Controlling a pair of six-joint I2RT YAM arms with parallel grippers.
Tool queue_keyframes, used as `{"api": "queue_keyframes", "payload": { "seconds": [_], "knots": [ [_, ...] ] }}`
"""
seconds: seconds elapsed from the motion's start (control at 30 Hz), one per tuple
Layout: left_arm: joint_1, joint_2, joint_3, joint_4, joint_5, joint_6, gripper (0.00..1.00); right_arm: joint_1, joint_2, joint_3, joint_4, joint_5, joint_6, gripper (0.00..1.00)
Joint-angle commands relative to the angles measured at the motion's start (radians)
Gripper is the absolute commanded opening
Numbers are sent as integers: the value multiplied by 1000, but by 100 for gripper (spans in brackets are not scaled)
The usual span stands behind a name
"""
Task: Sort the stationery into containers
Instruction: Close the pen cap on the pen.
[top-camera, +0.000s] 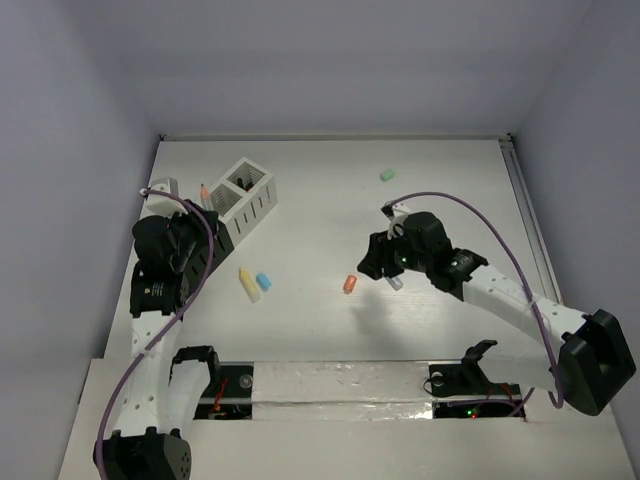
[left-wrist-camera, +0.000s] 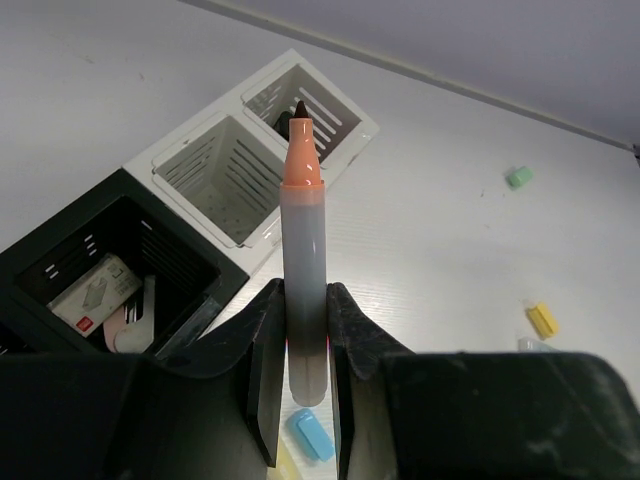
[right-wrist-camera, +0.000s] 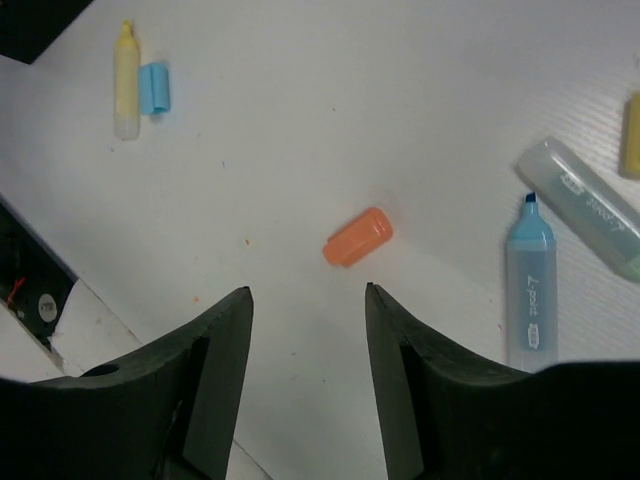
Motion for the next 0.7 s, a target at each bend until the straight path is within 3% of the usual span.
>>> {"api": "queue_keyframes", "payload": {
  "seconds": [0.0, 0.17, 0.4, 0.67],
  "knots": [
    [4, -16, -8, 73, 58, -7, 0, 10, -9, -40, -10, 37, 50, 53],
    [4, -13, -8, 85, 92, -7, 0, 10, 87, -40, 1, -50, 64, 53],
    [-14, -10, -12, 102, 133, -9, 0, 10, 197, -26, 28, -77, 67, 68],
    [-33, -4, -16, 120, 173, -9, 0, 19, 339, 46, 51, -78, 72, 66]
  ]
}}
